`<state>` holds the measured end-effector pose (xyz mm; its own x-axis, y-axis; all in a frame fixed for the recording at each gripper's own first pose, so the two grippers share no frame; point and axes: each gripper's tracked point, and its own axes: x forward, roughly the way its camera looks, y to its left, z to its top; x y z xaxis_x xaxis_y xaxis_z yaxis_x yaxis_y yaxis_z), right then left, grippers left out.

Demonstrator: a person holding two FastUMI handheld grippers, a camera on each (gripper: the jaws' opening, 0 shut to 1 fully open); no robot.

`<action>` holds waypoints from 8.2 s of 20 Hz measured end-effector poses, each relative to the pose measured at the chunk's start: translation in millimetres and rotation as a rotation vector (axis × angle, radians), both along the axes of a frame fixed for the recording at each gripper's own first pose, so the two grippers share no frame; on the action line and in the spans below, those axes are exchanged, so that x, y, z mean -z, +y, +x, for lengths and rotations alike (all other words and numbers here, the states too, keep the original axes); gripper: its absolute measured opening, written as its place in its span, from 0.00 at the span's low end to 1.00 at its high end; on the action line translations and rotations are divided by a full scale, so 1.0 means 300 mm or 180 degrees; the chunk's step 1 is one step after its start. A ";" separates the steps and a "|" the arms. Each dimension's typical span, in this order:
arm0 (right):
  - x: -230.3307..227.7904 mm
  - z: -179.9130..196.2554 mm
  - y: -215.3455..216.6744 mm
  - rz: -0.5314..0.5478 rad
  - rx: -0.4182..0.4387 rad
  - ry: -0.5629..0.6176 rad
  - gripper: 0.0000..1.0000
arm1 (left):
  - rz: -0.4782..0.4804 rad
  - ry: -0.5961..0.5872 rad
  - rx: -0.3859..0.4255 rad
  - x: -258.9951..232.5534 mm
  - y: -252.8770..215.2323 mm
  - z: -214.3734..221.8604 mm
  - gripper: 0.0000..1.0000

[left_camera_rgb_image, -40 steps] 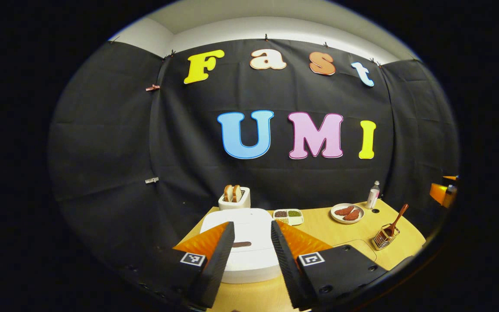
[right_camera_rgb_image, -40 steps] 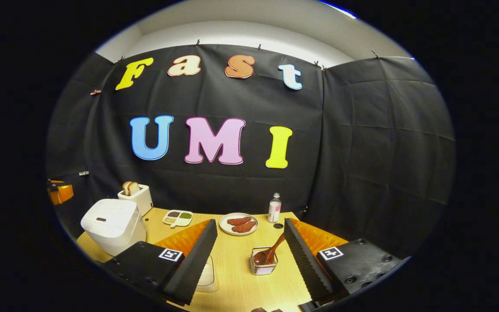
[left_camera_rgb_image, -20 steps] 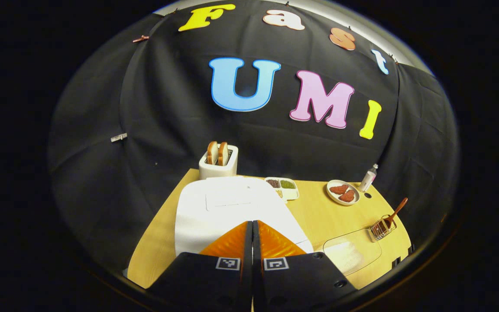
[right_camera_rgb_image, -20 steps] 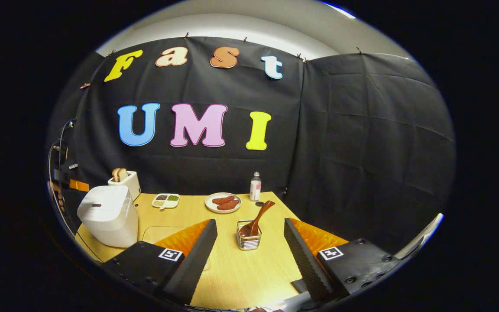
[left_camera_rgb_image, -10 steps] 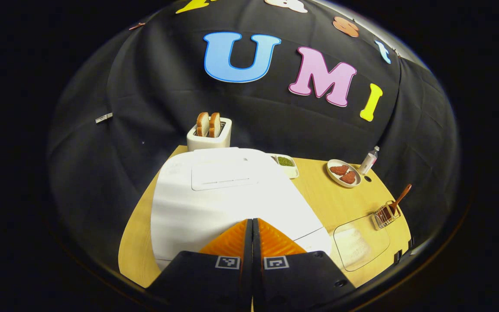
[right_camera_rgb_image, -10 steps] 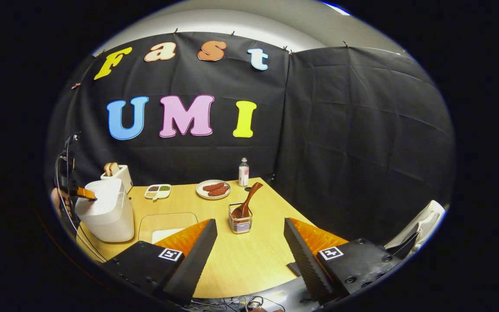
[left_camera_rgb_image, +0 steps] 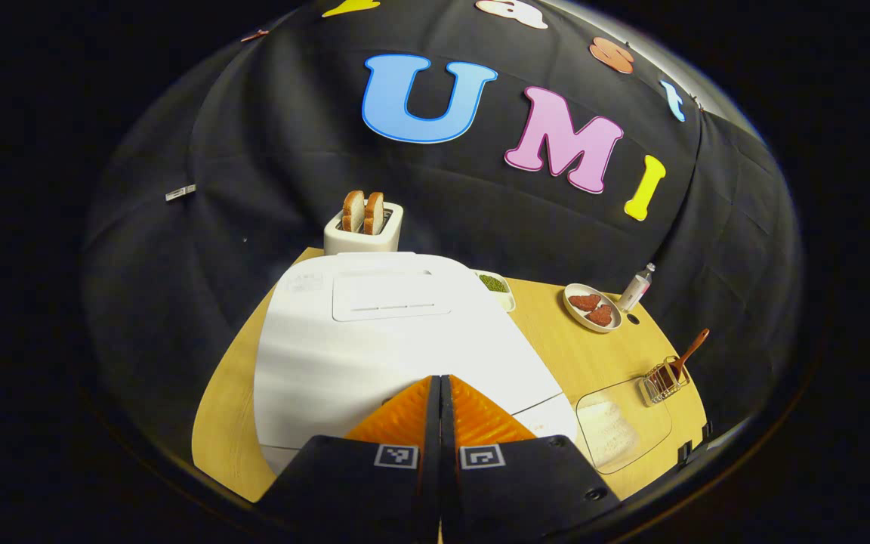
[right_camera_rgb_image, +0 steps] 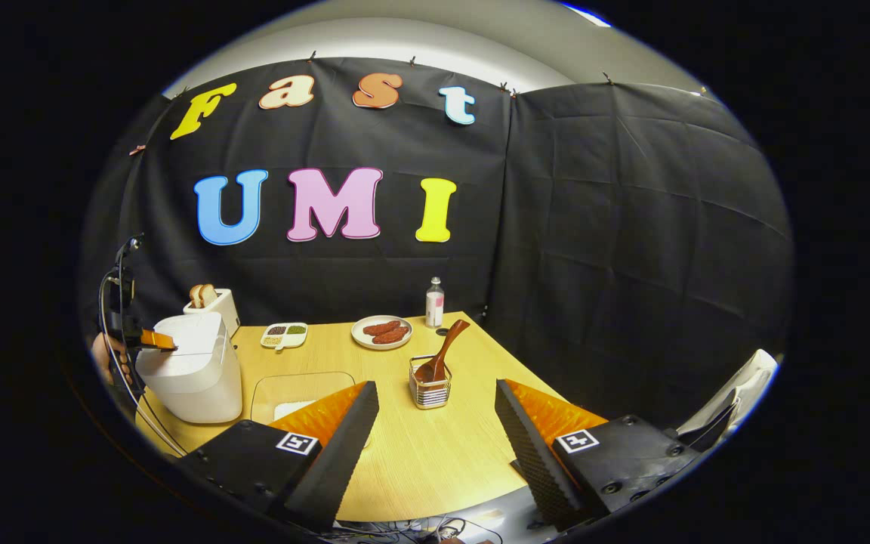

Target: Close the left gripper, press the button to open the rice cooker; take a wooden spoon from the chopstick holder with the right hand, scoop a spoonful of rice and pour it into the rice cooker, then put the wooden spoon back into the chopstick holder.

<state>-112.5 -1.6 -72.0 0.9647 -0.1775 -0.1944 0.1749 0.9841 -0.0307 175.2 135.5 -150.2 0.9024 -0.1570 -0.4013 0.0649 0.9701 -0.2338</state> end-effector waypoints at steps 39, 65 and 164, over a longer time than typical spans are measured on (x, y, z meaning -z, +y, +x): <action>0.254 0.892 -0.239 0.0633 -0.0400 0.0645 0.98 | 0.0216 -0.0901 -0.0919 -0.306 -0.313 -0.512 0.95; 0.647 1.193 -0.201 0.1343 -0.0690 0.1443 0.21 | 0.0237 -0.0419 -0.0890 -0.136 -0.675 -0.495 0.95; 0.090 0.738 0.821 0.3758 -0.0891 0.1774 0.18 | -0.0014 -0.0552 -0.0600 0.113 -0.044 -0.813 0.95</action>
<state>109.0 244.8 -99.1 0.6827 0.5587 -0.4709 0.2066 0.4706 0.8578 -68.8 122.1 -184.2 0.9712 0.0190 -0.2375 -0.0774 0.9679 -0.2392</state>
